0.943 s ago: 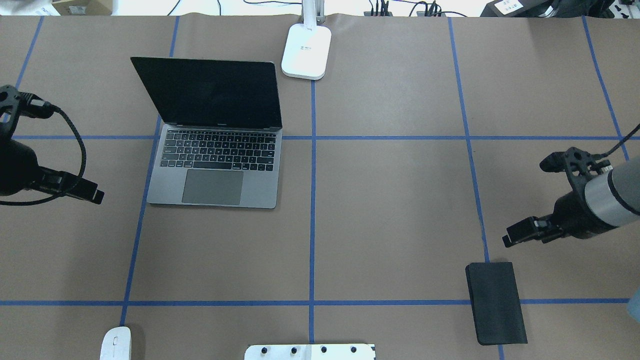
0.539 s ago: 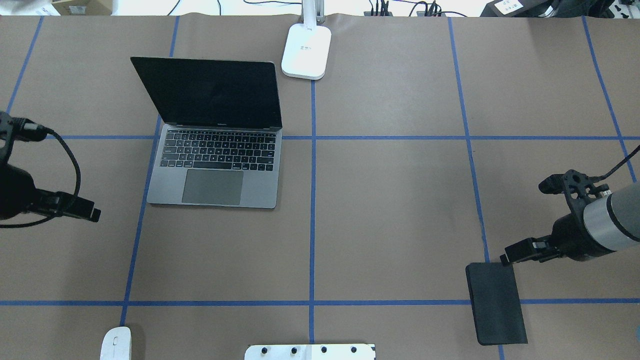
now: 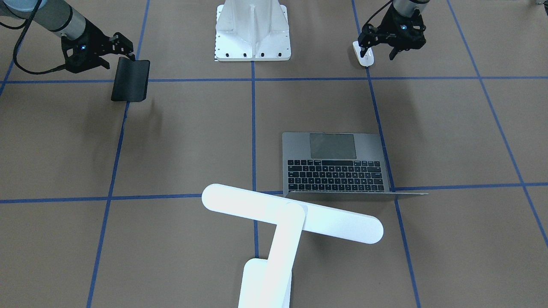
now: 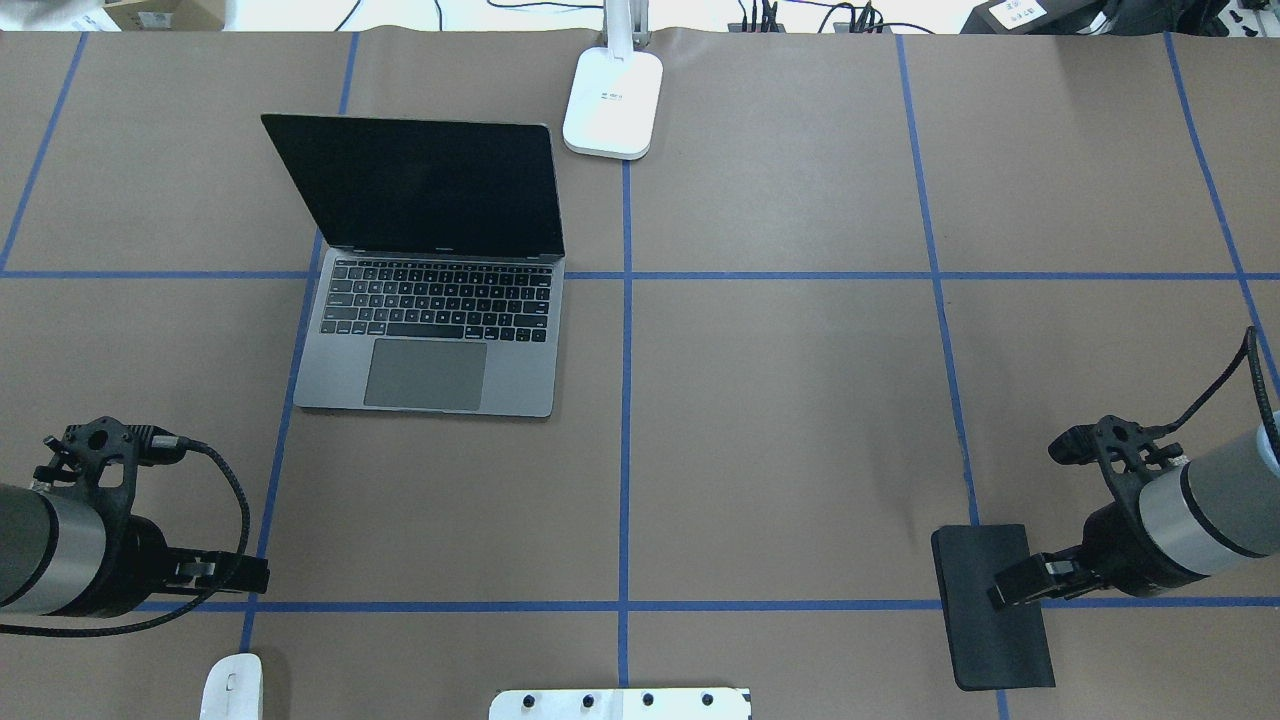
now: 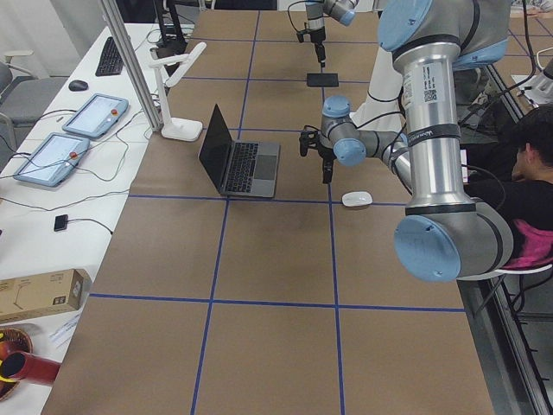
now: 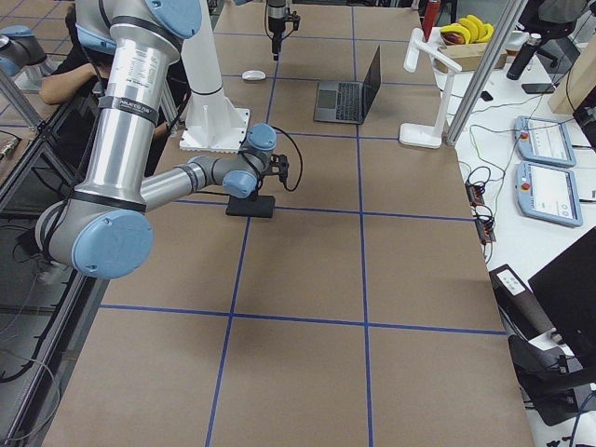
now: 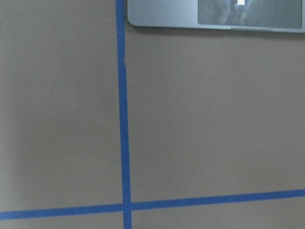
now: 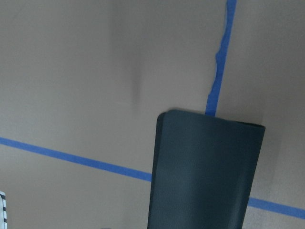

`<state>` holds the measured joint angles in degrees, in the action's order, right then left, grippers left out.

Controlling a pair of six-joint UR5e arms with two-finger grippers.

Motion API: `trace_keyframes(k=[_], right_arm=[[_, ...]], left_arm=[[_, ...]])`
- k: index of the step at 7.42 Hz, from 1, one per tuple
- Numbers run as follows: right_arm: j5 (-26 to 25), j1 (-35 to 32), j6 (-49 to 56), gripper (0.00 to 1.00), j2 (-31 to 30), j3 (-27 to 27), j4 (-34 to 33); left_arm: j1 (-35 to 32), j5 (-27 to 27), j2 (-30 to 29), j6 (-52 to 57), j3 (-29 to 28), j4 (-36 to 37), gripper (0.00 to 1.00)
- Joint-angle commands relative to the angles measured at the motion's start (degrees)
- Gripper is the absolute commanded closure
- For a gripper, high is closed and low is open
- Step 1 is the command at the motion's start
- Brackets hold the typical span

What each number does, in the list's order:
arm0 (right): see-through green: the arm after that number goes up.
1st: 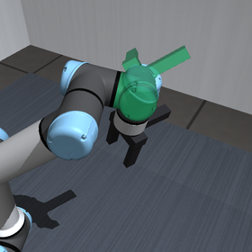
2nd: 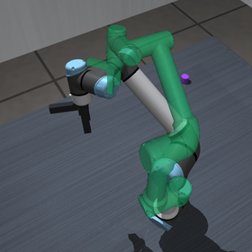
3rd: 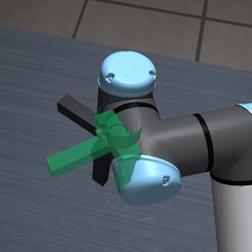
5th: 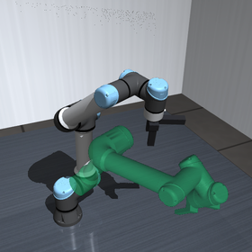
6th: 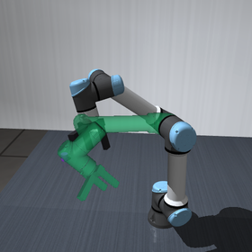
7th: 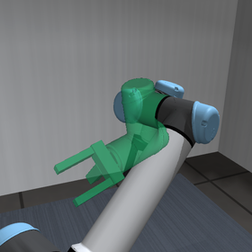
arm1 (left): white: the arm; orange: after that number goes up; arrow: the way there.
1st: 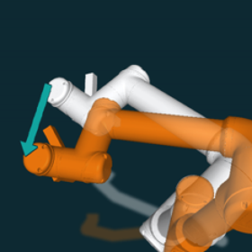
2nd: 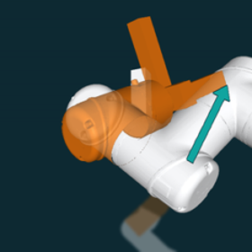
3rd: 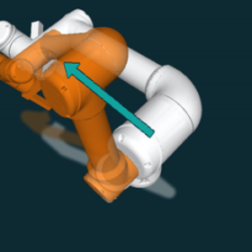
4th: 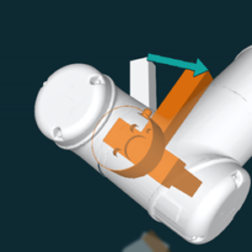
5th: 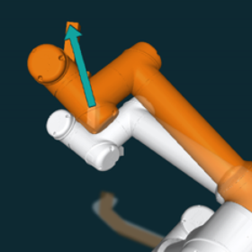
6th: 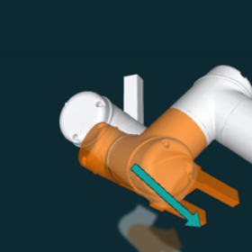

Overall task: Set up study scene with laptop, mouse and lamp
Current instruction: 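Grasp the black pad edge with the right gripper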

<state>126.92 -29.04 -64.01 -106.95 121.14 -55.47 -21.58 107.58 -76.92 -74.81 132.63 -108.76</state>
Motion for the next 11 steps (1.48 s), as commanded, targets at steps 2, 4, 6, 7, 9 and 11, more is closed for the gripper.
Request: trace_keyframes(k=[2, 4, 6, 7, 9, 11], right_arm=[[0.0, 1.4, 0.2, 0.10, -0.7, -3.2, 0.0], [0.2, 2.2, 0.6, 0.10, -0.2, -4.7, 0.1], [1.0, 2.9, 0.7, 0.10, 0.5, -5.6, 1.1], [1.0, 3.7, 0.8, 0.10, 0.5, -6.3, 1.2], [1.0, 5.3, 0.8, 0.11, 0.8, -7.1, 1.2], [1.0, 5.7, 0.8, 0.15, 0.9, -7.3, 1.2]], left_arm=[[0.9, 0.0, 0.8, -1.9, -0.3, -0.1, 0.00], [0.9, 0.0, 0.8, -1.4, -0.3, -0.1, 0.01], [0.8, 0.3, 0.9, -1.3, 0.0, -0.1, 0.01], [0.8, 0.3, 0.9, -1.3, -0.1, -0.1, 0.01], [0.8, 0.3, 0.9, -1.2, -0.1, -0.2, 0.01], [0.7, 0.3, 0.9, -1.2, 0.2, -0.4, 0.01]])
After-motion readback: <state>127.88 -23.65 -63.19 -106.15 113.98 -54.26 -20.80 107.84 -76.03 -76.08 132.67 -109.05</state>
